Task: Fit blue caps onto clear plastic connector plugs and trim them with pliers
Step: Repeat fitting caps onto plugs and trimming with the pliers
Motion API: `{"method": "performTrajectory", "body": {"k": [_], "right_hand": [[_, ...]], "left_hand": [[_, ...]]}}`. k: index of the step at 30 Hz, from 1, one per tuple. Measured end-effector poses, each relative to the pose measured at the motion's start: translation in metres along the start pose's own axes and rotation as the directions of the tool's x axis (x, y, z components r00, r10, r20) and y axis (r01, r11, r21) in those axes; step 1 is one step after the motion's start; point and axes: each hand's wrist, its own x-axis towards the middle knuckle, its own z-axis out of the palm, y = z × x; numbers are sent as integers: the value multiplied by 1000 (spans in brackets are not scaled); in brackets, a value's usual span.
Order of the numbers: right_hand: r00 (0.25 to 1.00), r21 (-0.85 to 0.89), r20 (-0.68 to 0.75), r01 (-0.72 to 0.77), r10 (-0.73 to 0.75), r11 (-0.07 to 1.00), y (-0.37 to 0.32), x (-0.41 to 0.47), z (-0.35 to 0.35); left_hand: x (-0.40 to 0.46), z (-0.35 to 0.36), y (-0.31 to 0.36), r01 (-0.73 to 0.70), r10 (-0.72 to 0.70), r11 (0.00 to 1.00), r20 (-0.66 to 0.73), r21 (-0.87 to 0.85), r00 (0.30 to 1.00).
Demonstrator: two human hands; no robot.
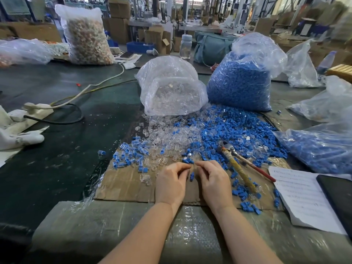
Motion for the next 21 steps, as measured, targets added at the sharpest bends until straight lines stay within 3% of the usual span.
{"method": "performTrajectory", "body": {"k": [8,14,17,21], "right_hand": [[998,-138,-35,-58,54,989,4,3,7],[972,-372,205,-32,116,928,3,12,6],[956,-405,256,-32,147,914,1,17,6],[987,-335,137,-39,89,941,4,14,8]], "left_hand": [[1,1,-1,-20,22,996,-27,86,999],[1,2,-2,-69,69,984,10,166,998],[1,3,-2,-73,73,982,10,173,997],[0,3,-3,-71,70,981,13,180,997]]}}
